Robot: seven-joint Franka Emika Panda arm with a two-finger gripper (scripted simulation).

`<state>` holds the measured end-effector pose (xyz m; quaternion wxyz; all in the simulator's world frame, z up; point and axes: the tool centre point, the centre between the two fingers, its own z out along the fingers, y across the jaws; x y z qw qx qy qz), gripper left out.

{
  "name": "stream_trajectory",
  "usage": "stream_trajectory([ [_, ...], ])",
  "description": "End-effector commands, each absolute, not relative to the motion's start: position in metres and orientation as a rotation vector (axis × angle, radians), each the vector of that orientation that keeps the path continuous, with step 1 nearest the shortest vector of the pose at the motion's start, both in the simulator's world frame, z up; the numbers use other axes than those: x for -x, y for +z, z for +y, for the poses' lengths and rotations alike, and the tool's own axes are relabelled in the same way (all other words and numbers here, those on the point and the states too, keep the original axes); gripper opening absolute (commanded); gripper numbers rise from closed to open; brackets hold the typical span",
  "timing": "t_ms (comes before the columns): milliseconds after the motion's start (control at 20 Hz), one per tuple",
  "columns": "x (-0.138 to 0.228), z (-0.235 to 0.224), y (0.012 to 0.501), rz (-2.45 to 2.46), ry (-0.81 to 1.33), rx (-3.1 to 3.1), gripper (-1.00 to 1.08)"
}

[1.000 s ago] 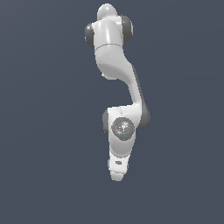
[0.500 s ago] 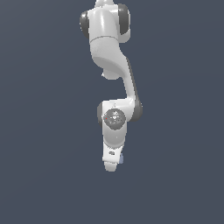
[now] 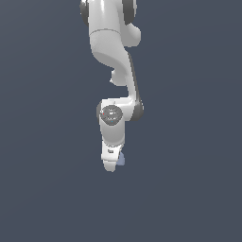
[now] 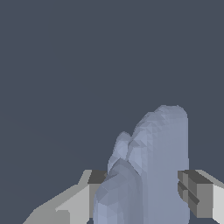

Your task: Pick up the object and move it to a goal position.

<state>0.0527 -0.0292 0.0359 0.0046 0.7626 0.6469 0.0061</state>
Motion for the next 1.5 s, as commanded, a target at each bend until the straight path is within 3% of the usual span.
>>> stream_trajectory([
  [0,-0.036,-0.043,0.035,2.023,0.011,-2.395,-1.0],
  [850,0.067,-0.123,0.047,2.027,0.002,-2.398,-1.0],
  [1450,0.09,-0.144,0.05,2.029,0.0,-2.398,-1.0],
])
